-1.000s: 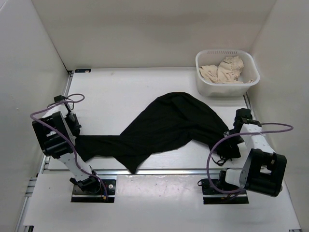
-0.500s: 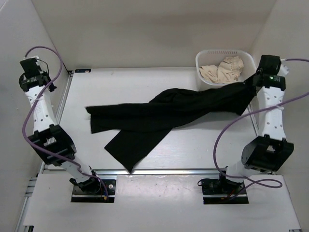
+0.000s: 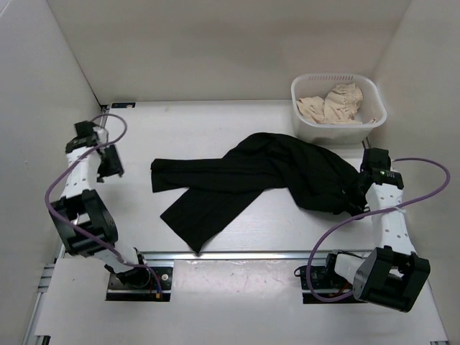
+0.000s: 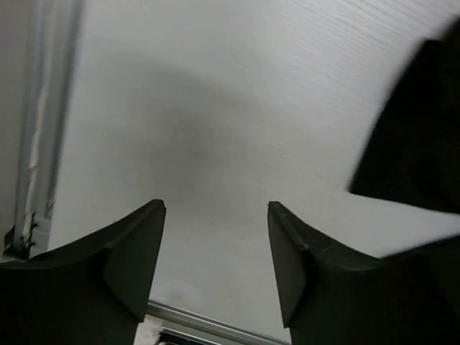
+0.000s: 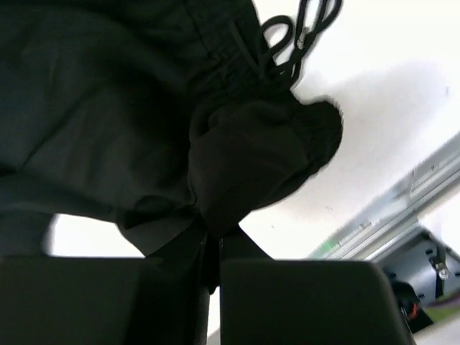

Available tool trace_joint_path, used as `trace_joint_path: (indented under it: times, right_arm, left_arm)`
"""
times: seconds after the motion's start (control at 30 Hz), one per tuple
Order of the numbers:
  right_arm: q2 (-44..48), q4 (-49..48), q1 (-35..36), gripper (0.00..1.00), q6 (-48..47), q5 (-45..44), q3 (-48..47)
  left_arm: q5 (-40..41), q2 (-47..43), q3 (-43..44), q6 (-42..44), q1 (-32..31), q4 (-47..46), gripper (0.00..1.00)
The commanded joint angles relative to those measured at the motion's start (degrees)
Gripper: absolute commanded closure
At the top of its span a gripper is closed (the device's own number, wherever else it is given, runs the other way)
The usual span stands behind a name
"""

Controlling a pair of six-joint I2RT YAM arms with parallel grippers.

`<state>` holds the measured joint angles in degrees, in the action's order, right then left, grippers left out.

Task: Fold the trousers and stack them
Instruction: Flatten the trousers out

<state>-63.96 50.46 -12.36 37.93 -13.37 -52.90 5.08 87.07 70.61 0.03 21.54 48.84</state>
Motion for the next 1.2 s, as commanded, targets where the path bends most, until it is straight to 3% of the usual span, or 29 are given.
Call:
trace_joint_path:
  times: [0.0, 0.17, 0.27, 0.63, 0.67, 0.77, 0.83, 0.87, 1.0, 1.17]
  right_arm:
    - [0.87, -3.17, -0.21, 1.0, 0.65, 0.88, 0.61]
    - [0.33, -3.17, -0.21, 1.0, -1.36, 0.36, 0.61]
    - [0.33, -3.17, -0.21, 1.0, -1.9, -0.95, 0.09]
    - [0.33, -3.17, -0.21, 1.0, -2.42, -2.02, 0.61]
    - [0.33, -3.17, -0.21, 1.0, -2.42, -2.02, 1.22]
    - [0.33, -3.17, -0.21, 1.0, -2.42, -2.02, 1.23]
    - [0.33, -3.17, -0.21, 1.0, -2.42, -2.02, 1.75]
    - [0.33, -3.17, -0.21, 1.0, -2.42, -2.02, 1.75]
    - [0.86, -3.17, -0.21, 1.0, -2.42, -3.15, 1.75]
    - [0.86, -3.17, -0.21, 1.0, -2.42, -3.16, 1.23]
  left_arm:
    - [-9.02, 2.65, 6.8, -0.03, -6.76, -1.03, 0.27]
    - [-11.58, 18.47, 19.27, -0.03, -13.7, 0.37, 0.2]
    - [-11.06, 25.23, 22.55, -0.03, -15.56, 2.31, 0.18]
    - [-10.53, 31.75, 23.79, -0.03, -18.29, 2.84, 0.15]
    - [-10.53, 31.76, 23.79, -0.03, -18.29, 2.32, 0.16]
    - [-10.53, 34.39, 25.02, -0.03, -18.29, 2.31, 0.38]
    - [-10.53, 35.01, 25.63, -0.03, -18.9, 2.31, 0.57]
    - [-10.53, 35.01, 25.63, -0.03, -18.9, 2.31, 0.72]
    - [-9.83, 34.4, 25.11, -0.03, -18.9, 2.31, 0.81]
    - [-10.36, 29.14, 25.1, -0.03, -18.29, 2.93, 0.81]
